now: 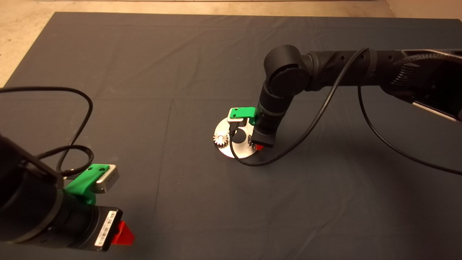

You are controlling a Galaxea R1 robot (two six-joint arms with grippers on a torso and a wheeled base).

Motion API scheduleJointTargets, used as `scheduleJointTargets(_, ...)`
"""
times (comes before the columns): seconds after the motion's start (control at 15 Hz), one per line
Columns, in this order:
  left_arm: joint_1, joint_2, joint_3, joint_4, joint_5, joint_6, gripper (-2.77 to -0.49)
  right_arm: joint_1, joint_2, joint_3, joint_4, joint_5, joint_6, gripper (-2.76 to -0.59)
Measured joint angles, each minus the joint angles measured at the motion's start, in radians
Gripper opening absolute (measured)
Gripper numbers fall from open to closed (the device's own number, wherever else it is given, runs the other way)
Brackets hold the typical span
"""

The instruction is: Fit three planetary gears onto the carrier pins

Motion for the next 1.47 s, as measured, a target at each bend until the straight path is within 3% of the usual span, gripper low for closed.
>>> scheduleJointTargets(0.47,0.000,0.000,0.000,0.000,0.000,0.000,-1.09,0.000,-0.006,0.000,-0.020,0.000,0.006,-2.42)
scheduleJointTargets(1.47,0.000,0.000,0.000,0.000,0.000,0.000,-1.09,0.000,-0.019,0.030,-0.025,-0.001,0.060,-2.41)
